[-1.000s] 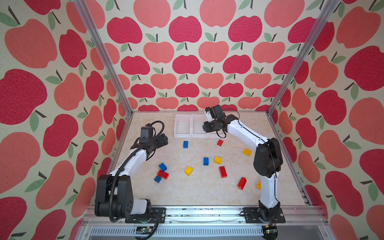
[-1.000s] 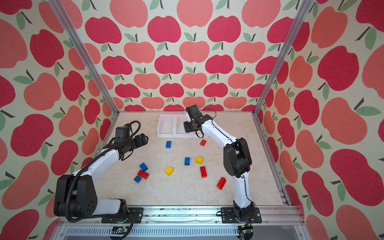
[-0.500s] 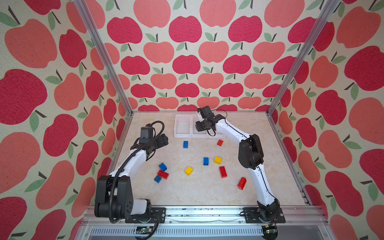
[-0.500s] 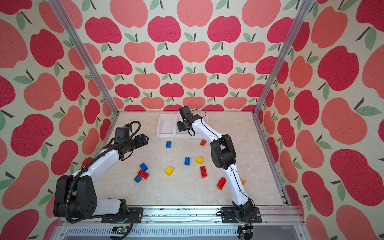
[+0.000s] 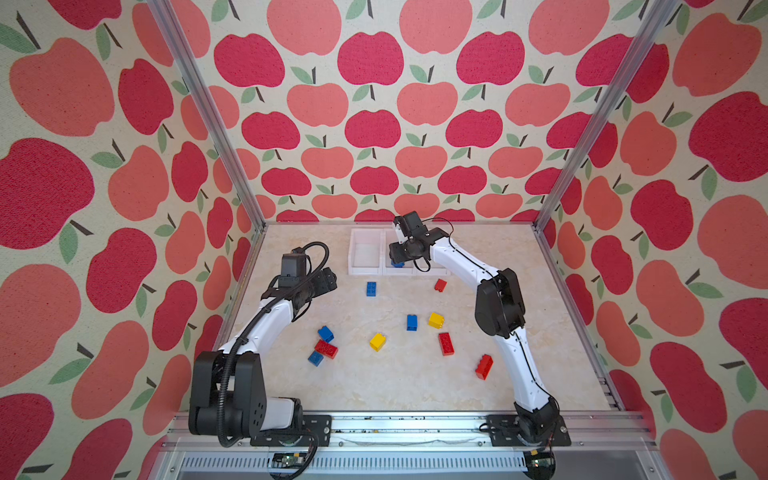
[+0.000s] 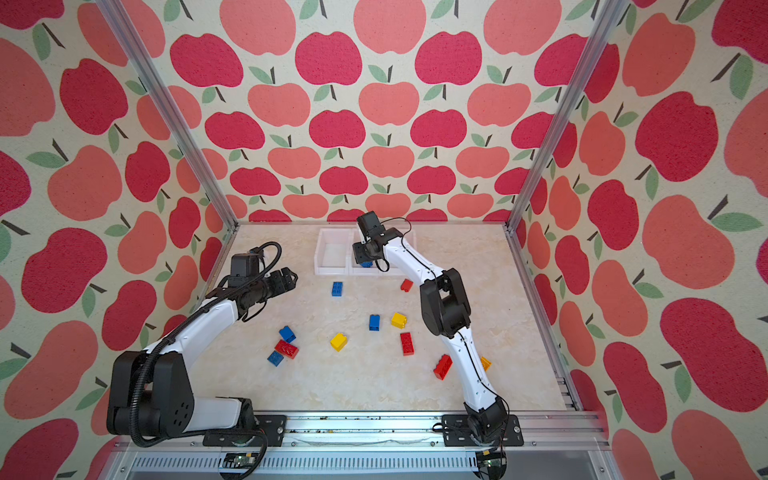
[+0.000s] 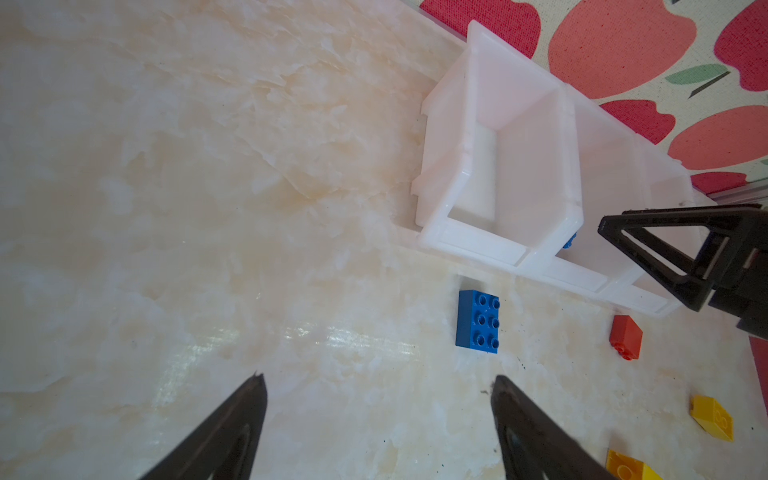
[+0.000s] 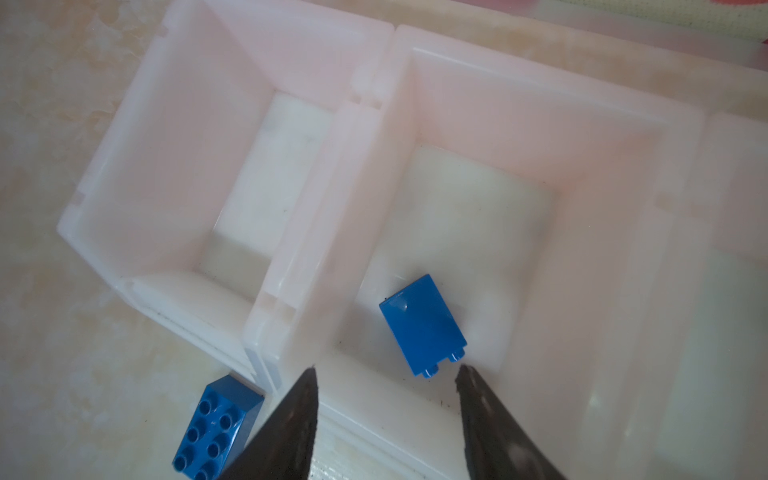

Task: Sort the legos into containers by color
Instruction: 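Carry the blue brick to the middle bin compartment and release it, then move the right gripper to the red brick near the yellow brick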

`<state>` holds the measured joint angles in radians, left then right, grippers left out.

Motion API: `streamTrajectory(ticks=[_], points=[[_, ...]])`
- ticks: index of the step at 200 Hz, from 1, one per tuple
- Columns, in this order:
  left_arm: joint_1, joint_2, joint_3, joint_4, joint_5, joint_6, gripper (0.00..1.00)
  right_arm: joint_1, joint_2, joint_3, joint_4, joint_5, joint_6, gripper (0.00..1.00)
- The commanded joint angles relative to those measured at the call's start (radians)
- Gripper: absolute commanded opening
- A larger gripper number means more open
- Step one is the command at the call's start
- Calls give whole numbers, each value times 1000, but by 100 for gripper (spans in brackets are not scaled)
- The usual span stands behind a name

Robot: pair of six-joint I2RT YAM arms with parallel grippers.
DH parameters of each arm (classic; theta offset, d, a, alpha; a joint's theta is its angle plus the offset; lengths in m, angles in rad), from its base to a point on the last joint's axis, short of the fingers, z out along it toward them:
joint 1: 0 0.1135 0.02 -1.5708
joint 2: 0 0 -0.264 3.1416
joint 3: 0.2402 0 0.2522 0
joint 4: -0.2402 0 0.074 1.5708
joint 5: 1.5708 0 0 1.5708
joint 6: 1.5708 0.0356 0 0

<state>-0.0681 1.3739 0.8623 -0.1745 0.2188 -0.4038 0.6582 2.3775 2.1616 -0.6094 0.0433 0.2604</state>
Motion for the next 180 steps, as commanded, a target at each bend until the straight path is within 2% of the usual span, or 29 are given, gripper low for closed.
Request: streamTrajectory(ticks=[1,34,110,180], points=[[-7,-22,-7,-5,4,-10,87,-4,-44,-7,-27,3,-1,57],[-15,-18,-8,0,0,-16,87,-2,-122,-98,-6,-9,-2,60],[-26,8,-2,21,6,-22,87,-2,-442,-497,37,-1,4,78],[-43,32,-2,35,4,-29,87,-1,-666,-794,1,-7,81,82]])
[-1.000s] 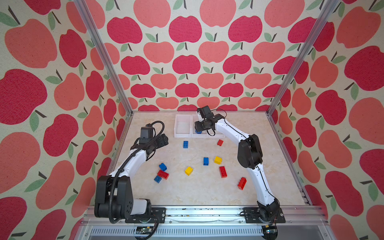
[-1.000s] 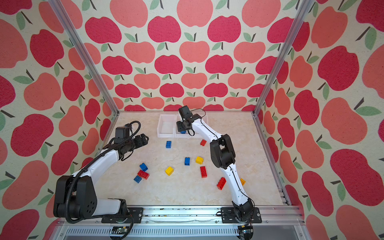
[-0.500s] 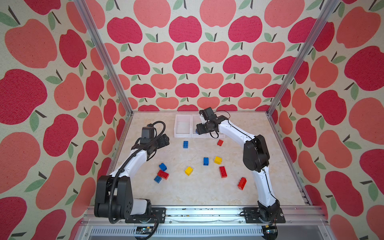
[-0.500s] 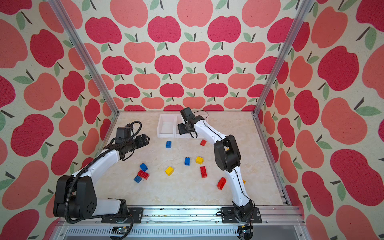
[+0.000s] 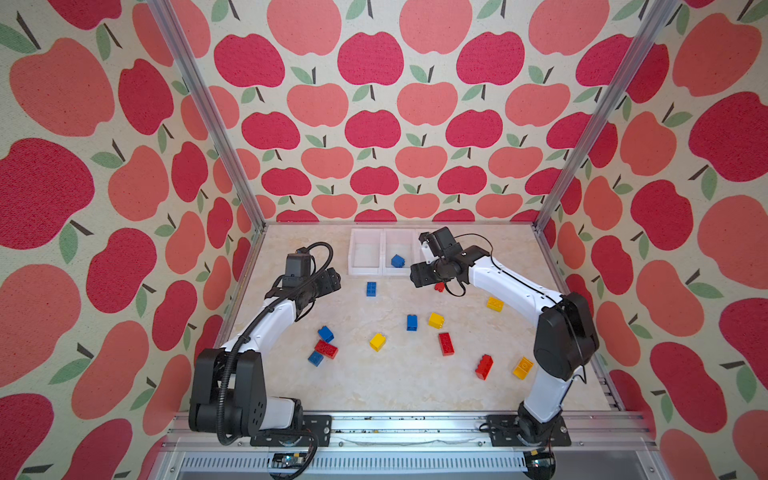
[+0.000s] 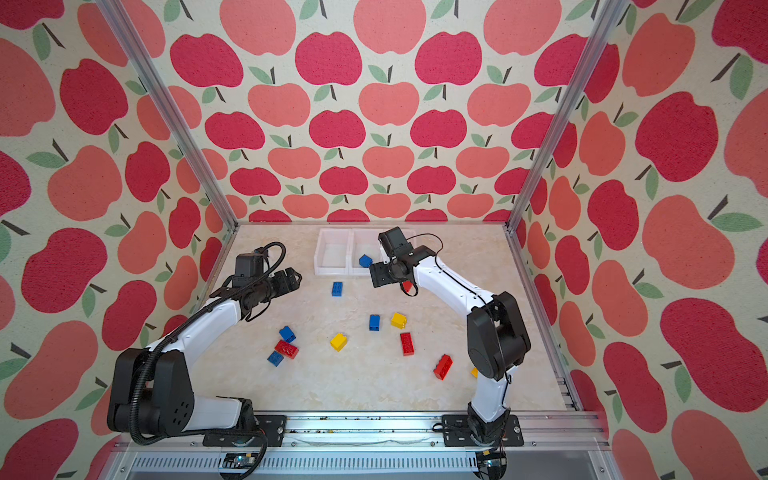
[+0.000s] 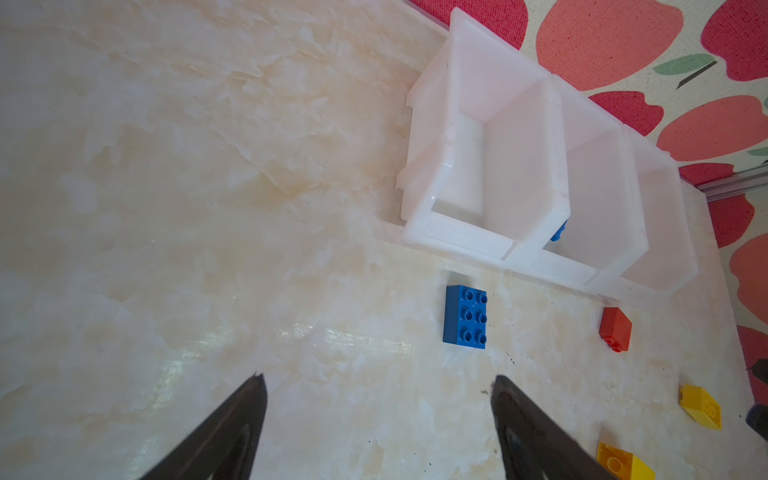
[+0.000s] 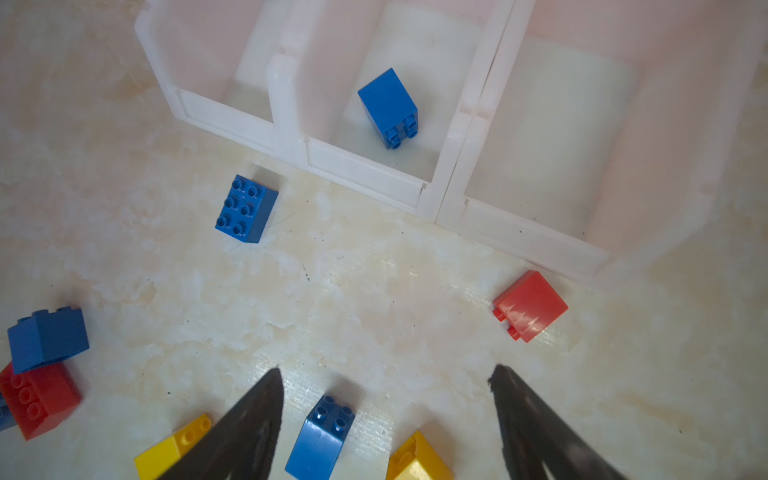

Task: Sort the legos into containers by color
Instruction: 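Move the right gripper to the red brick near the yellow brick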

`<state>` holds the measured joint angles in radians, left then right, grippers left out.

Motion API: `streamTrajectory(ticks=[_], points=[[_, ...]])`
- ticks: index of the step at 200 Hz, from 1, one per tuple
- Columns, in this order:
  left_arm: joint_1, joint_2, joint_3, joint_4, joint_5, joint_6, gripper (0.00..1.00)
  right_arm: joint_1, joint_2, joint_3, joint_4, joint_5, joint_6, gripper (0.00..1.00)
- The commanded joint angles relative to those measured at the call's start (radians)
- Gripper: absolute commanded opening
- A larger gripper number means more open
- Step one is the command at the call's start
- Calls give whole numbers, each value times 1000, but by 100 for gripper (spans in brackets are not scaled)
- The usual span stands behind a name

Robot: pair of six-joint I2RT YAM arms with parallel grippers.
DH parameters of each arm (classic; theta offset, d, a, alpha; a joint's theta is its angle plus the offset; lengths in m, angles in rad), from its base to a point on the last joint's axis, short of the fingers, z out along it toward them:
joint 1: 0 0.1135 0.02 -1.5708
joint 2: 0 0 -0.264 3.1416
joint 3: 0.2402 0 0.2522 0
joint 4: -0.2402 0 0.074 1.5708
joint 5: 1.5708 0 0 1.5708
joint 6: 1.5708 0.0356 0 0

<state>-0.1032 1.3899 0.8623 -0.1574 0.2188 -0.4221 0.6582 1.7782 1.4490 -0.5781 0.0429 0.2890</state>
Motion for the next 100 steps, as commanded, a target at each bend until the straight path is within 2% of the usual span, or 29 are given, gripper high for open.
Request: streamTrajectory(ticks=[1,31,100], points=[[-8,16,-3,18,5,-10,87,-1,-69,-85,-32,-7,54,82],[-9,16,-5,18,3,-9,87,10,-139,-202,-54,-28,81,84],[-10,23,-20,36,3,-13,87,93,-246,-375,-124,9,153,84]])
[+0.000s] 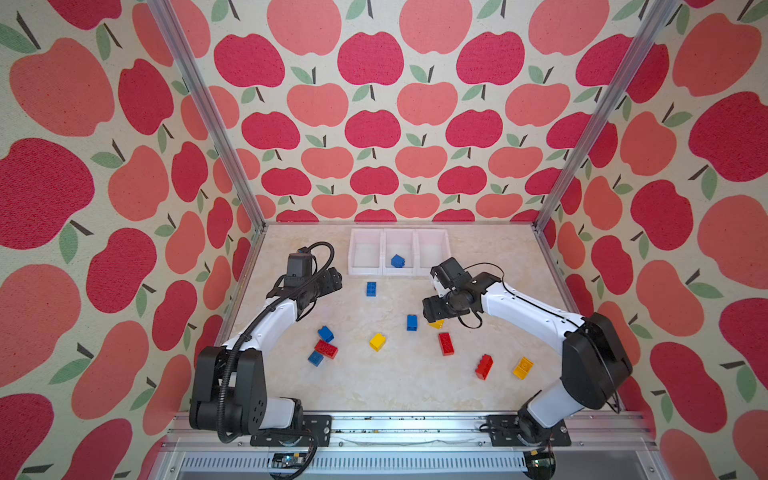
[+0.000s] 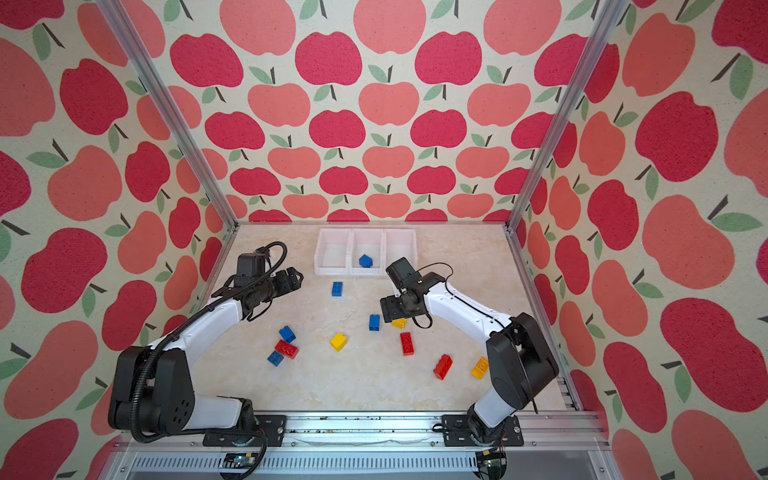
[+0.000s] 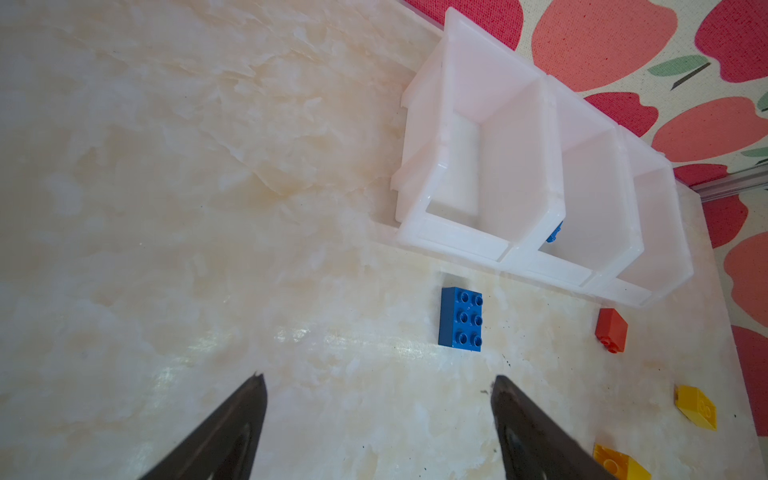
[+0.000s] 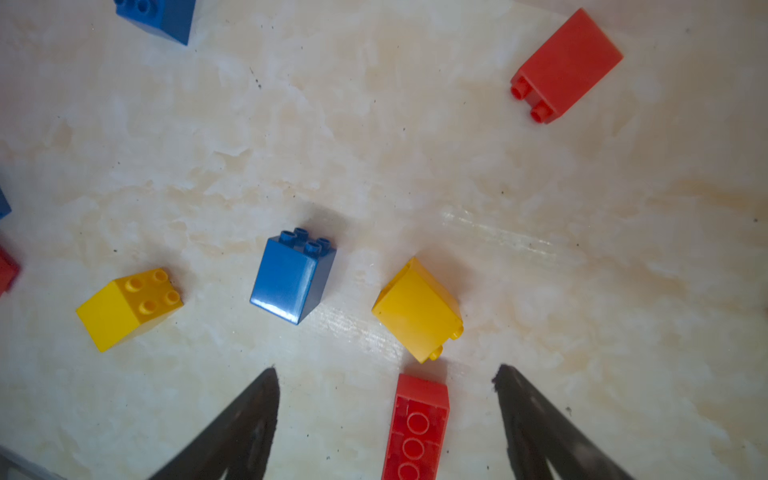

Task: Sort the legos into containers by color
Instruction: 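Move the right gripper to the red brick near the yellow brick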

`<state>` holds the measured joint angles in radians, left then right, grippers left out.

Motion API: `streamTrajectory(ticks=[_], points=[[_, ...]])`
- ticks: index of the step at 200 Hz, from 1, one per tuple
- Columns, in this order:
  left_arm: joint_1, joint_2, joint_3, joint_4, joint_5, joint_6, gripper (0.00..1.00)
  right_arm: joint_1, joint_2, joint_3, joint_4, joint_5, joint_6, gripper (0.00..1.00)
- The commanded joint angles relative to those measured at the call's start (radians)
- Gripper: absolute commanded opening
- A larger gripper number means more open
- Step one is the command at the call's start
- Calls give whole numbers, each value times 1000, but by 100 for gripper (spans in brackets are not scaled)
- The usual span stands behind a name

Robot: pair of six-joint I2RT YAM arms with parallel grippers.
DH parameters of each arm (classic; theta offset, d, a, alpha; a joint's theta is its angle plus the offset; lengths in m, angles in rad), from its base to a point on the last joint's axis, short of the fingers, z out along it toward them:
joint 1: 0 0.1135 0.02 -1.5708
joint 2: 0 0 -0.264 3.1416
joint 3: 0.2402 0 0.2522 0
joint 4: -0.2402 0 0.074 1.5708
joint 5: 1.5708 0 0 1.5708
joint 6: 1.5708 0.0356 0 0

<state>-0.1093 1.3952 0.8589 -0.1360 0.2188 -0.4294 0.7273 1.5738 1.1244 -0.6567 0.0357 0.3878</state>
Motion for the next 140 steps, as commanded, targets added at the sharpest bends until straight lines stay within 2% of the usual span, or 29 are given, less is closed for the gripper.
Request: streamTrajectory(ticks=[1,84,140], points=[[-3,18,-17,15,3,-6,87,25,-43,-53,-45,16,55,84],[-1,37,2,15,13,-2,87,69,-71,-178,-46,43,117,74],[-1,42,0,18,19,-9,87,73,-56,-256,28,40,131,66]])
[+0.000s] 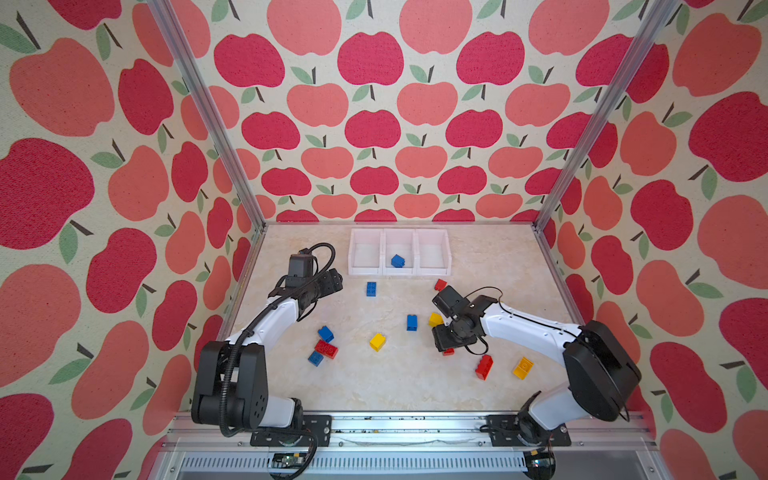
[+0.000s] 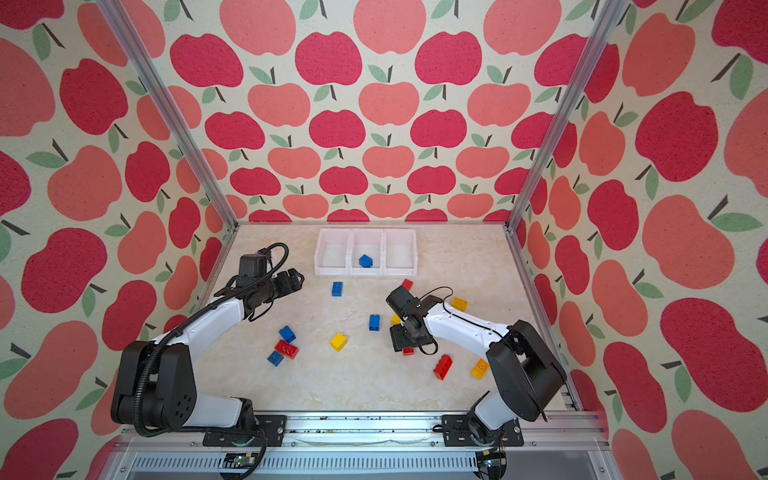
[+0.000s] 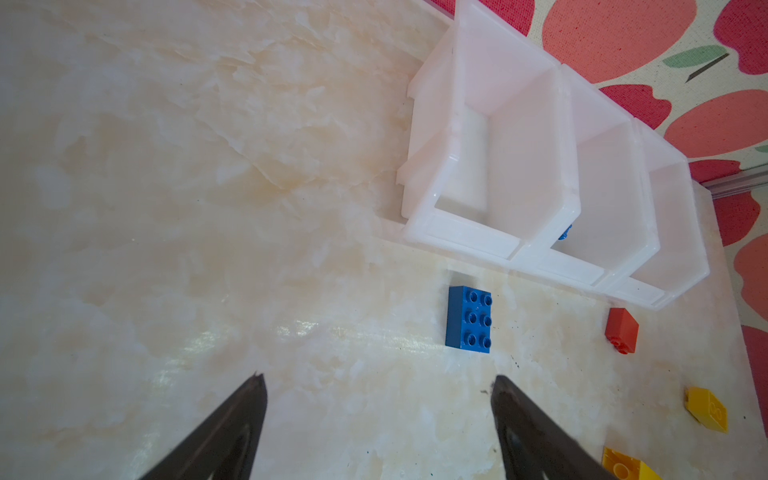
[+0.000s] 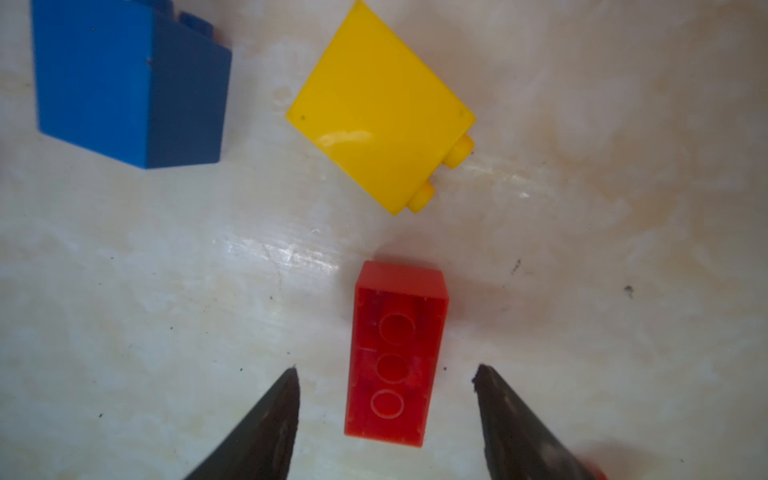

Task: Sort the legos into containers by color
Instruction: 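Move the right gripper to the red brick near the yellow brick, then close the right gripper on the red brick and lift it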

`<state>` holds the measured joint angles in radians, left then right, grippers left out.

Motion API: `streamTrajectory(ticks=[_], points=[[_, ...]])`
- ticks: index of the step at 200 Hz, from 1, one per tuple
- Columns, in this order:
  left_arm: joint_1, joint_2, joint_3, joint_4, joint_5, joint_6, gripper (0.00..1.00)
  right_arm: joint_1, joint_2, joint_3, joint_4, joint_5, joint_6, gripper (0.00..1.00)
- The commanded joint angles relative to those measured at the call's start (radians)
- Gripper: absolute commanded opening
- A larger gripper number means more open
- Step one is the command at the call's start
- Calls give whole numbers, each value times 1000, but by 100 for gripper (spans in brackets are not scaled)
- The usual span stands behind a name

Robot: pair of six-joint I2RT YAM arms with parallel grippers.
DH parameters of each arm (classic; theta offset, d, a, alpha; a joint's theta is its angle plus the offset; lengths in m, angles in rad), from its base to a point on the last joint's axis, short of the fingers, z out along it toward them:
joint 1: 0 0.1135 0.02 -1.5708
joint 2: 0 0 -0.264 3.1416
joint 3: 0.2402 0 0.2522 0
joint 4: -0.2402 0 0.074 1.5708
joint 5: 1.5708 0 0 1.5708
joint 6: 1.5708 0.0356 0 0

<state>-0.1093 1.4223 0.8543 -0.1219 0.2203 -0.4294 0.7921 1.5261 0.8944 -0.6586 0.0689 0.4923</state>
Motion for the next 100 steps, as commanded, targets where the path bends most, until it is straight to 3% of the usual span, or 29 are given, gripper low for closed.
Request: streamTrajectory(ticks=[1,26,51,100], points=[[-1,14,5,4,18,-9,87,9,-8,-26,30,7,26,66],[-1,13,9,1,18,-9,87,12,14,-23,44,3,26,61],[-1,15,11,1,22,-9,87,15,29,-21,51,6,26,50],[-1,8,-3,5,21,-9,87,22,54,-23,52,9,29,40]])
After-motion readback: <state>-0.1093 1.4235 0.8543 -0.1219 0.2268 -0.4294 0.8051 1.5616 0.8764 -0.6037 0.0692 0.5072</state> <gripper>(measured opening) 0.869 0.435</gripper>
